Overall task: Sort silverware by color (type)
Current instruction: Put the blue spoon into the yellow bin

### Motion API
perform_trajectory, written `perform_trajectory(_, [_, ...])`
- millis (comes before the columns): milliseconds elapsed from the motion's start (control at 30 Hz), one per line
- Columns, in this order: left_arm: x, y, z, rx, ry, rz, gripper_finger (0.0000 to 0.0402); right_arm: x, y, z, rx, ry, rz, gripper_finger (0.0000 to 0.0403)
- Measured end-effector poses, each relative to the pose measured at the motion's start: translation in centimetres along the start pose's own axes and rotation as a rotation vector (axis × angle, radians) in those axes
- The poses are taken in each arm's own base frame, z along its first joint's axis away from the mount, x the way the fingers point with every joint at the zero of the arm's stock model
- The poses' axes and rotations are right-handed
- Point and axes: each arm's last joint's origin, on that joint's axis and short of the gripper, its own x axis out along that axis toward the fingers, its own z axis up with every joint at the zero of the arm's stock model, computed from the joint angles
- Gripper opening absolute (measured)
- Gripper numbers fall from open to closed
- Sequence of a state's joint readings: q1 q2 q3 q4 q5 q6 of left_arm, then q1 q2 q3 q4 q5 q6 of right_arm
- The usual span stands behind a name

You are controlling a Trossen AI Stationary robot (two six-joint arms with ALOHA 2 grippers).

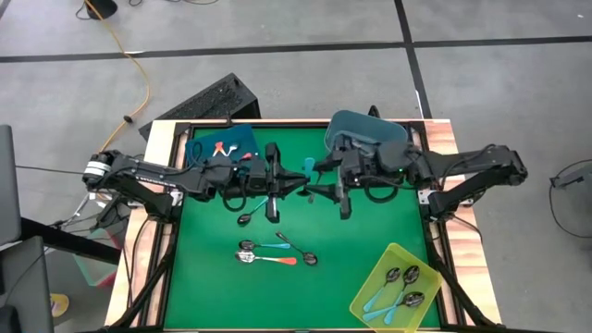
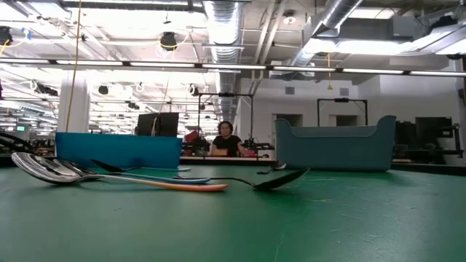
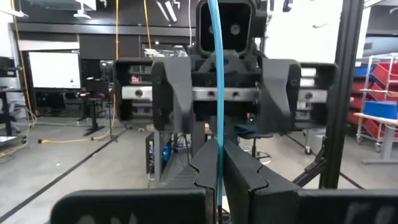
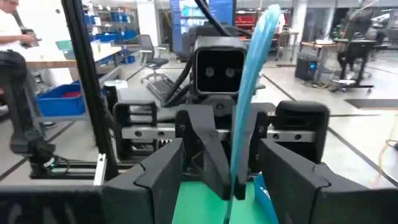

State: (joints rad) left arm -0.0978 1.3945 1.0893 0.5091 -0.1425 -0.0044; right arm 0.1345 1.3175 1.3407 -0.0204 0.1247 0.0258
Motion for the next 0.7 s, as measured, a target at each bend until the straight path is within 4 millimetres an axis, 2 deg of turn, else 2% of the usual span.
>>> perform_trajectory(167, [0.0,-0.03,-0.09,-0.005,0.009,-0.006,0.0,0.35,0.11,0.45,0.008,-0.061,0.039,0.0224])
perform_trajectory(267, [0.0,-0.03,-0.07,-0.006,0.007,-0.006,0.0,0.46,0.15,0.23,0.008,-0.053,0.047,0.0203])
perform_trajectory(400, [0.0,-0.03,-0.05,-0.007,0.005,-0.005,0.0,0.35,0.14,0.31,0.01,-0.051,0.047,0.0142])
perform_trajectory(600, [0.0,-0.05,-0.04,-0.007,0.004,-0.007,0.0,0.4,0.14,0.18,0.008,-0.04,0.046,0.0025])
perform_trajectory(700, [-0.01,-0.05,-0.06,-0.007,0.005,-0.007,0.0,0.41,0.05,0.16,0.02,-0.039,0.042,0.0013])
